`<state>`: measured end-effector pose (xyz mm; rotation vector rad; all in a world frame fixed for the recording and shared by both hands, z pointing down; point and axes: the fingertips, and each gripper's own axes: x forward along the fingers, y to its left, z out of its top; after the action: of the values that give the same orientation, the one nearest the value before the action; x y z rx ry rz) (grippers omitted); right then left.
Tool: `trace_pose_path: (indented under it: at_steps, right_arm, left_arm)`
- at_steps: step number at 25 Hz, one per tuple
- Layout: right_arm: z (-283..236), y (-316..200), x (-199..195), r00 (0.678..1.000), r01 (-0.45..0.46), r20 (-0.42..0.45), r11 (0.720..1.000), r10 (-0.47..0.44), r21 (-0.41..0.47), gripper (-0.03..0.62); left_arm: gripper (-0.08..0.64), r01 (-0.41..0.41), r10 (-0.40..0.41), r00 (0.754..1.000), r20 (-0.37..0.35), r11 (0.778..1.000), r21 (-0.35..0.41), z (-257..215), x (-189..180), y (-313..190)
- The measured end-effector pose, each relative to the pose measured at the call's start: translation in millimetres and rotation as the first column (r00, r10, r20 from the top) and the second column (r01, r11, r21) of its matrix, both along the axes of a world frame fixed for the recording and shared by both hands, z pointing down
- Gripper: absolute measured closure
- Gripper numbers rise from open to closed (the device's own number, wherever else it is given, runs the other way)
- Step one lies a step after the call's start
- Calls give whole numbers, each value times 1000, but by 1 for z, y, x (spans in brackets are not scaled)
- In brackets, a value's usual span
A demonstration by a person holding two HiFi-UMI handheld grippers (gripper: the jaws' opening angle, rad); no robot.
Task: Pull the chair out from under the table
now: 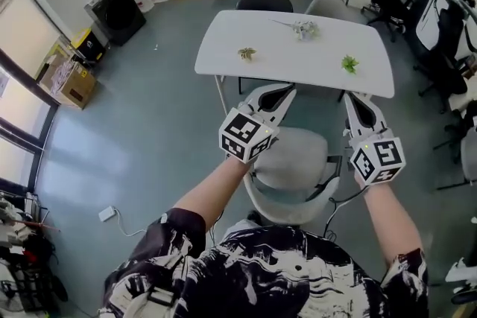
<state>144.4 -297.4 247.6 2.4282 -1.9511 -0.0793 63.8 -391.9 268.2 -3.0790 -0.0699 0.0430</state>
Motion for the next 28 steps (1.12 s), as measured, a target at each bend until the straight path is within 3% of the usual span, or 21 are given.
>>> trace_pose_path:
  at_steps: [11, 28]
  right_arm:
    - [14, 19, 3, 997, -76, 15, 997, 76, -32, 591]
    - [15, 27, 10, 997, -70, -21, 997, 69, -39, 591]
  left_arm:
    - [555, 76, -76, 997, -8, 997, 10, 1, -3, 1]
    - [555, 87, -87, 996, 7, 996, 2, -1, -9, 2]
